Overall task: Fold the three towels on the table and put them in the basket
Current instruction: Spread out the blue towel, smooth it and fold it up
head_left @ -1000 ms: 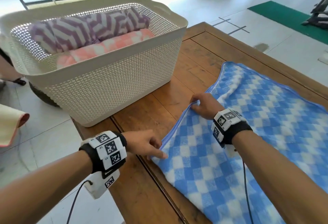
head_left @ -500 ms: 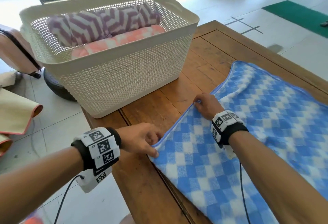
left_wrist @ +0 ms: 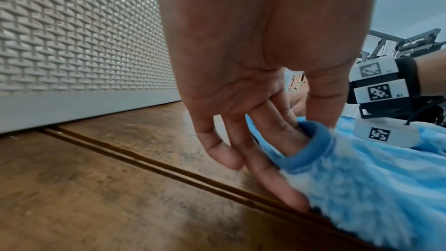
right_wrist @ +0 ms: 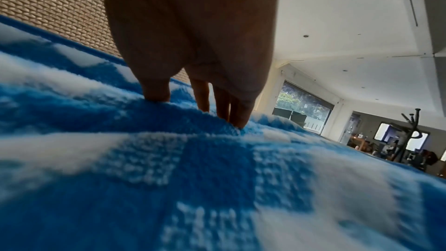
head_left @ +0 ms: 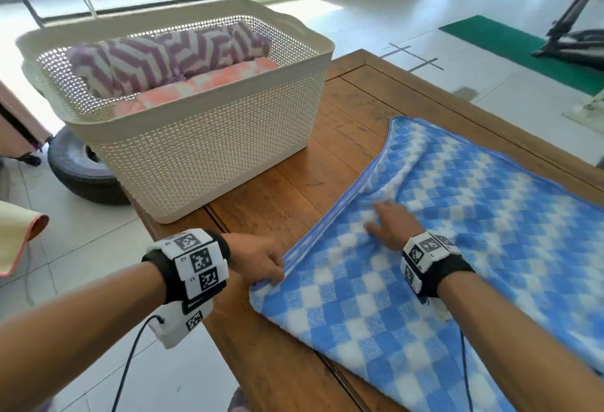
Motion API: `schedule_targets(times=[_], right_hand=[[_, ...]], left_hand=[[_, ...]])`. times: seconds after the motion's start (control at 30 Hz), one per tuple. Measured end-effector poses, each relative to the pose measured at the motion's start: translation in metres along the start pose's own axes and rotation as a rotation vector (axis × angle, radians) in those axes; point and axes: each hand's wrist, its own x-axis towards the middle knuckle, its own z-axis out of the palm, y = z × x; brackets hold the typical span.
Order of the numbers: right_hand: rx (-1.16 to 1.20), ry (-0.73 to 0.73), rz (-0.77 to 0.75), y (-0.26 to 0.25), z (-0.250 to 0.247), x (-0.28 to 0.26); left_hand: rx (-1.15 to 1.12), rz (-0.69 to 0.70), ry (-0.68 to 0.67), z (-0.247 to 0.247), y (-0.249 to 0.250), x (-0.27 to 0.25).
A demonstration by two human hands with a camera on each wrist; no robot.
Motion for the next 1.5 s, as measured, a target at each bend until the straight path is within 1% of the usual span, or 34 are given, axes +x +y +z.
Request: schedule_targets(times=[0.07,0.1,0.2,0.3,0.43,0.5,0.57,0.63,0.67,0.73,0.8,0.83,0.9,0.97,1.07,1.13,1.2,1.23,1.3,1.4,1.5], right_hand=[[-0.091,-0.008,-0.008,0.0,0.002,-0.011],[-0.086,-0.019,-0.006,-0.001,0.003,-0.016],[0.077,-0.074,-0.035,-0.01,0.004,-0.032],[0.119,-0.081,-0.071,-0.023,0.006,-0.042],[0.186,-0.108,-0.03,-0.036,0.007,-0.041],[0.153,-0.081,0.006,-0.038,0.004,-0.035],[0.053,0.004,0.014,-0.038,-0.004,-0.027],[-0.017,0.066,0.006,-0.035,-0.015,-0.015],[-0.029,0.069,0.006,-0.033,-0.021,-0.006],[-0.061,0.061,0.008,-0.028,-0.032,0.018],[-0.115,0.044,0.01,-0.021,-0.038,0.045],[-0.126,0.022,0.016,-0.019,-0.039,0.058],[-0.118,-0.07,0.038,-0.013,-0.038,0.083],[-0.082,-0.13,0.004,-0.007,-0.034,0.108],[-0.022,-0.164,-0.084,-0.005,-0.032,0.139],[-0.008,-0.191,-0.092,-0.007,-0.033,0.149],[0.038,-0.18,-0.086,-0.007,-0.035,0.148],[0.097,-0.165,-0.088,-0.005,-0.037,0.144],[0.225,-0.085,-0.091,0.002,-0.042,0.131],[0.31,0.042,-0.082,0.013,-0.046,0.09],[0.307,0.095,-0.041,0.03,-0.038,0.036]], left_hand=[[0.02,-0.044,-0.006,-0.002,-0.001,-0.004],[0.031,-0.066,0.002,-0.003,-0.003,-0.008],[0.047,-0.071,0.045,0.001,-0.01,-0.013],[0.045,-0.046,0.133,0.012,-0.016,-0.017],[0.036,-0.064,0.129,0.023,-0.024,-0.021],[0.043,-0.079,0.153,0.022,-0.025,-0.022],[0.101,-0.062,0.267,0.018,-0.021,-0.019],[0.193,0.027,0.405,0.013,-0.011,-0.01],[0.229,0.091,0.444,0.012,-0.006,-0.003],[0.307,0.227,0.434,0.009,0.002,0.015],[0.393,0.293,0.371,0.007,0.008,0.034],[0.429,0.284,0.33,0.005,0.009,0.042],[0.474,0.239,0.256,0.003,0.006,0.055],[0.471,0.217,0.215,0.002,0.0,0.063],[0.465,0.222,0.255,-0.002,-0.006,0.067],[0.472,0.21,0.271,-0.009,-0.005,0.071],[0.499,0.205,0.27,-0.015,-0.002,0.075],[0.52,0.201,0.263,-0.018,0.0,0.076],[0.568,0.189,0.254,-0.023,0.0,0.077],[0.623,0.167,0.244,-0.031,-0.002,0.076],[0.702,0.11,0.238,-0.042,-0.004,0.075]])
